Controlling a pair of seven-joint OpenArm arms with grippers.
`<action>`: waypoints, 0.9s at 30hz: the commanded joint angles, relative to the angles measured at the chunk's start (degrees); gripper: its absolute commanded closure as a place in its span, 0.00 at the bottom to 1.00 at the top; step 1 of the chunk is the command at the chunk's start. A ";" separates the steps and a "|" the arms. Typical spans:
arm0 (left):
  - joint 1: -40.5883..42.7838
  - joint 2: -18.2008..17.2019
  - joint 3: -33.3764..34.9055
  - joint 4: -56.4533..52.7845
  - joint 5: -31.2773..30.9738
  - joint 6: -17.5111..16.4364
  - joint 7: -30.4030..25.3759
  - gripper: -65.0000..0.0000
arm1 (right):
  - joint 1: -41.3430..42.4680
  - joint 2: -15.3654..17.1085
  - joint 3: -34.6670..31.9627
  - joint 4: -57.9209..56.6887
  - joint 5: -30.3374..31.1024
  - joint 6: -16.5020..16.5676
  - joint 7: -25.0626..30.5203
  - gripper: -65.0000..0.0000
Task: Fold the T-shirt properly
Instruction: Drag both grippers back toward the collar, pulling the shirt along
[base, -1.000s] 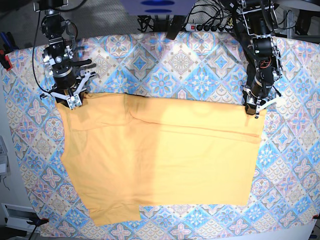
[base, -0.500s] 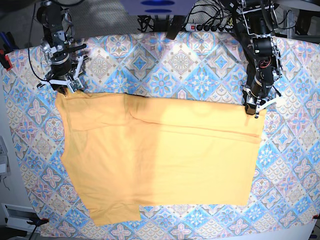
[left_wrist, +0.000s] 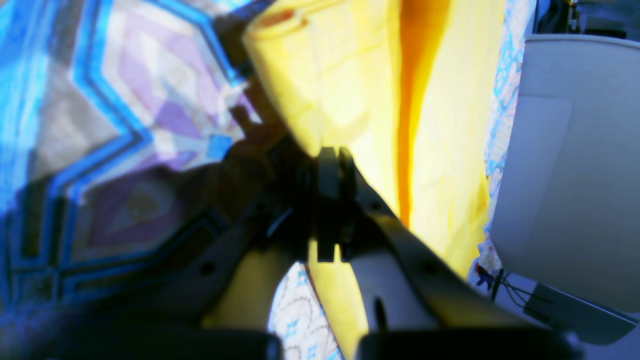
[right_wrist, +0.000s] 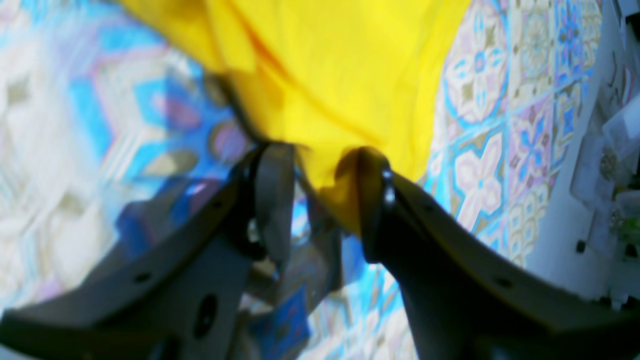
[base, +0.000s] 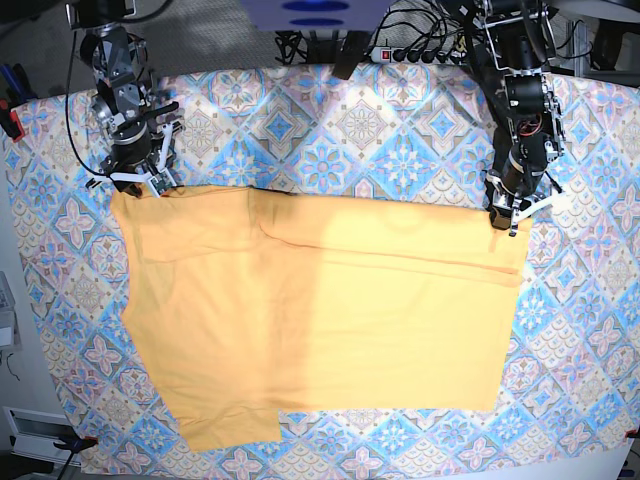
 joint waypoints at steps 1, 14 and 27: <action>-0.16 0.40 0.37 -0.12 -1.45 0.01 1.66 1.00 | 0.34 0.71 -0.12 -0.23 -0.12 0.08 -0.27 0.67; -0.16 0.40 0.37 -0.12 -1.54 0.01 1.66 1.00 | 1.74 0.71 0.15 -2.07 -0.03 0.17 -0.35 0.99; 6.69 0.31 0.37 8.58 -1.36 0.01 1.66 1.00 | -3.18 1.94 0.23 2.32 0.15 0.17 -0.09 1.00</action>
